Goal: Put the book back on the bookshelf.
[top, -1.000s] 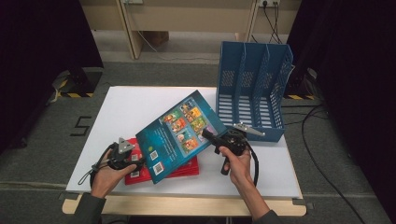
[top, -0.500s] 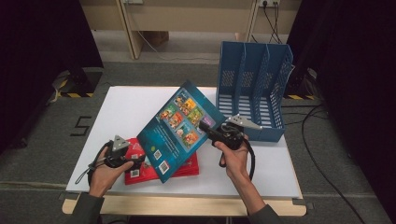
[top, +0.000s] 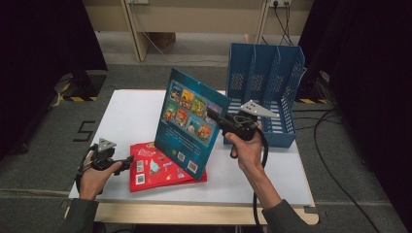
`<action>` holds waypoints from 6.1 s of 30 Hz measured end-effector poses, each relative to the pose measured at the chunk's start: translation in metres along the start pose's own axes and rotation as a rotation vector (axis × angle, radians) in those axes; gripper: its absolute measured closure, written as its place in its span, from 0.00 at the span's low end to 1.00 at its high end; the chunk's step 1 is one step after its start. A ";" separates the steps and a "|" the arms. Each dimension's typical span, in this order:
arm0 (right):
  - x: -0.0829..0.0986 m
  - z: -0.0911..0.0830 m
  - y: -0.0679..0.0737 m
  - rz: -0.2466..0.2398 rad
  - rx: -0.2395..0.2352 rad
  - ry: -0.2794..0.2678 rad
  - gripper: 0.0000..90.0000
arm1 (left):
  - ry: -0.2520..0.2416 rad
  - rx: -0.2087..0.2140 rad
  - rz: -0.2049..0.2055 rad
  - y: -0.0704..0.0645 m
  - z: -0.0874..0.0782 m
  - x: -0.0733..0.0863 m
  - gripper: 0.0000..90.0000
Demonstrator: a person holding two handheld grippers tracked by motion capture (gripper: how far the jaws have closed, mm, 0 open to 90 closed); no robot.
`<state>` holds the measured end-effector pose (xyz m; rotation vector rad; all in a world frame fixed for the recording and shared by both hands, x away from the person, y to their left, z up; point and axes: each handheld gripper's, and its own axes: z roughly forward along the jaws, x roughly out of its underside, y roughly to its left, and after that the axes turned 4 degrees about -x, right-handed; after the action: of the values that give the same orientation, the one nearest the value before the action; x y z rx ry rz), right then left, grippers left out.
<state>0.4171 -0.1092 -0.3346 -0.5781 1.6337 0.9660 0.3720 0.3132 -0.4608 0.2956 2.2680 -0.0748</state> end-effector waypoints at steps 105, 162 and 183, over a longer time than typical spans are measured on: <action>0.083 0.038 0.030 -0.258 -0.084 0.102 0.91 | 0.100 -0.044 -0.058 0.028 0.026 0.028 0.16; -0.022 -0.087 -0.045 -0.209 0.389 -0.183 0.91 | 0.105 -0.047 -0.059 0.027 0.027 0.027 0.16; -0.007 -0.013 -0.084 -0.189 0.585 -0.137 0.91 | 0.103 -0.047 -0.060 0.027 0.027 0.027 0.16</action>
<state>0.4779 -0.1670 -0.3517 -0.2501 1.6046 0.3489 0.3810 0.3407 -0.4976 0.2115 2.3775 -0.0381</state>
